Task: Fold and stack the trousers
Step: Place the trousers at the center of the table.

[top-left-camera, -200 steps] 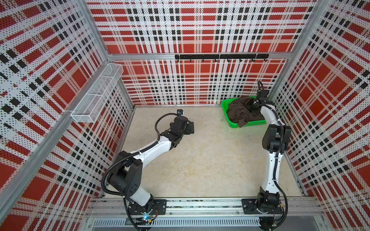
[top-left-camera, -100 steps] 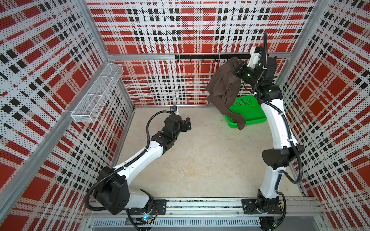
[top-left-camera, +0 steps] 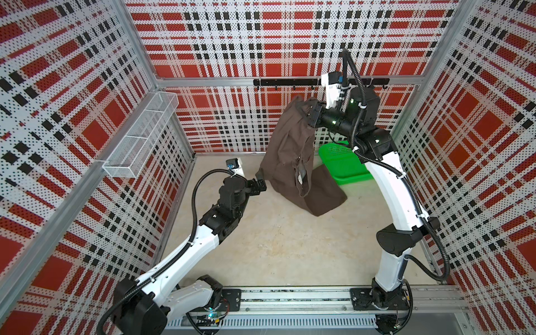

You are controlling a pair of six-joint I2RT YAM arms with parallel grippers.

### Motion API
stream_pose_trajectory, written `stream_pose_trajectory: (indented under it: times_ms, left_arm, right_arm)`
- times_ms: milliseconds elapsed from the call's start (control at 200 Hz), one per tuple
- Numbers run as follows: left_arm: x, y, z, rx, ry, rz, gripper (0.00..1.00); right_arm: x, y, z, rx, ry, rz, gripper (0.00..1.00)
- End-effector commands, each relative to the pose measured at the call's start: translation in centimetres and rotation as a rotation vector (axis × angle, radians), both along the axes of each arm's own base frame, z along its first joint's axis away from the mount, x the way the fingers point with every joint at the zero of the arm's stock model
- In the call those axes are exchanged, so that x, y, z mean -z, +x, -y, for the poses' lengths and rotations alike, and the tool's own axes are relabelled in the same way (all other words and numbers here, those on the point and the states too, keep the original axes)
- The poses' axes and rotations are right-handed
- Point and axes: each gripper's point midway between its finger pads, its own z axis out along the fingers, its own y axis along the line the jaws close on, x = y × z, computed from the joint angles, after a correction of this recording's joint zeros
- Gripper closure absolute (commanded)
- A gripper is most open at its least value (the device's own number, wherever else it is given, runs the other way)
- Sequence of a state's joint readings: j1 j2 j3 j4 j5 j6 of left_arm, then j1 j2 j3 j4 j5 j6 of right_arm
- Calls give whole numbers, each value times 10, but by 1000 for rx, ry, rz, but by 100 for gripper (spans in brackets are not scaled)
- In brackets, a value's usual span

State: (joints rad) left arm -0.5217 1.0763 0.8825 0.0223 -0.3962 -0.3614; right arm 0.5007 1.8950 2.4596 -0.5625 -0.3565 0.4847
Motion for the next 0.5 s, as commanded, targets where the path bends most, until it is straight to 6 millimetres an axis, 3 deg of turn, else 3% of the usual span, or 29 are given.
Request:
stream_pose_trajectory:
  times_ms: [0,170,271,391,441,491]
  left_arm:
    - [-26,-7,-17,-44,-48,87,5]
    - [-46,-18,-41,-91,-128,151,7]
    - [-47,-20,-49,-97,-137,152,5]
    - [-38,-19,-50,-96,-123,120,2]
    - [-34,-19,-49,-91,-120,108,1]
    - [-28,-18,-48,-87,-118,95,1]
  right_arm:
    - [-28,-18,-9,-30,15,107,100]
    - [-74,-53,-19,-92,104,200,100]
    - [-83,-64,-22,-119,142,207,100]
    - [-56,-52,-29,-110,115,136,100]
    - [-36,-45,-33,-104,89,86,100]
    - [2,-32,-40,-97,46,-3,97]
